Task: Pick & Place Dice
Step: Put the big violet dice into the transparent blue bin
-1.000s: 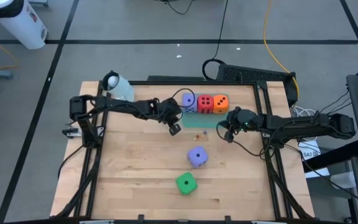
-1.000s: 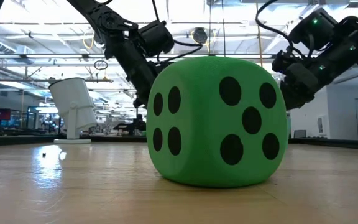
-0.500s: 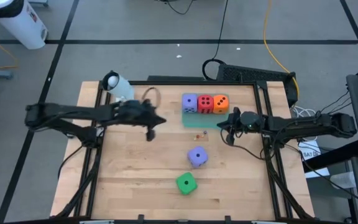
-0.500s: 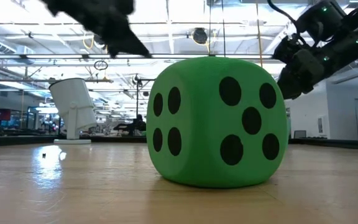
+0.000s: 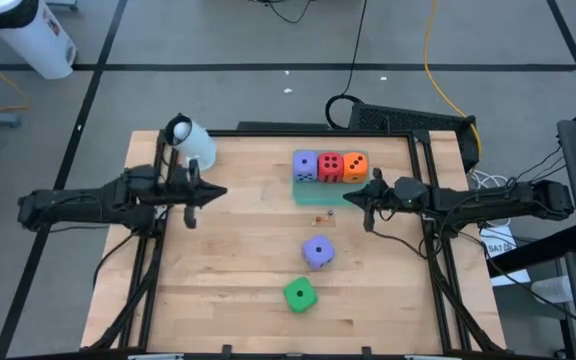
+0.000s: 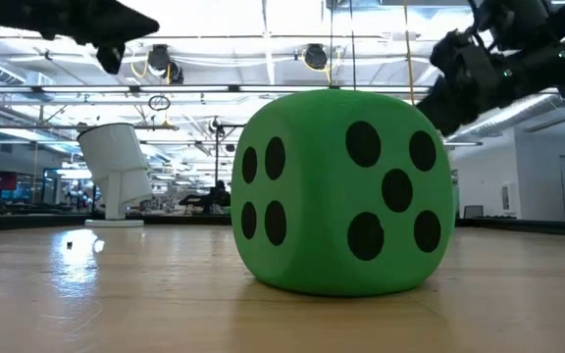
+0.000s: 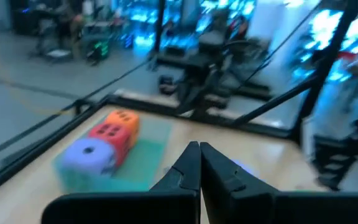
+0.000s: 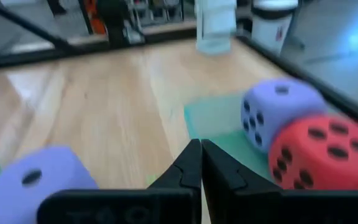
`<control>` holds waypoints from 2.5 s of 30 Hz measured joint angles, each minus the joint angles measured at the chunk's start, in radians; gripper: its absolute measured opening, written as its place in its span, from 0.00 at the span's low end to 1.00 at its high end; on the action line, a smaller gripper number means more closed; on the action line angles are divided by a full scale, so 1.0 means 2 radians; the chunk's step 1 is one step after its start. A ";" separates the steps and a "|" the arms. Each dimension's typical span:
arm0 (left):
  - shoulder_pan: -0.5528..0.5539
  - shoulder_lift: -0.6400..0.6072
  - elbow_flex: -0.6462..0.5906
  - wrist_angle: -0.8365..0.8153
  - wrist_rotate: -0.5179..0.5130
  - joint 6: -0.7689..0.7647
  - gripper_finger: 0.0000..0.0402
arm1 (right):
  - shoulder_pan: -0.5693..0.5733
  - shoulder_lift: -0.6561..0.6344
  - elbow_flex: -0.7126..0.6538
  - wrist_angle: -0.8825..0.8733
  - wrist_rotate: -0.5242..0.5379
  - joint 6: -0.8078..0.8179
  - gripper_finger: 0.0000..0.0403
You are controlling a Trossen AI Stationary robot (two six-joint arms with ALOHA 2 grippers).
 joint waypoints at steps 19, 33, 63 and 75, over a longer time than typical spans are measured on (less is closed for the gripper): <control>0.005 -0.041 -0.165 0.107 -0.028 -0.055 0.03 | 0.053 0.020 0.083 -0.104 0.022 0.003 0.00; 0.006 -0.040 -0.165 0.107 -0.052 -0.056 0.04 | 0.119 0.229 0.328 -0.338 0.023 -0.033 0.31; 0.006 -0.040 -0.165 0.090 -0.052 -0.091 0.04 | 0.167 0.318 0.335 -0.283 -0.075 -0.128 0.99; 0.006 -0.040 -0.165 0.090 -0.053 -0.089 0.04 | 0.152 0.318 0.301 -0.265 -0.091 -0.128 0.99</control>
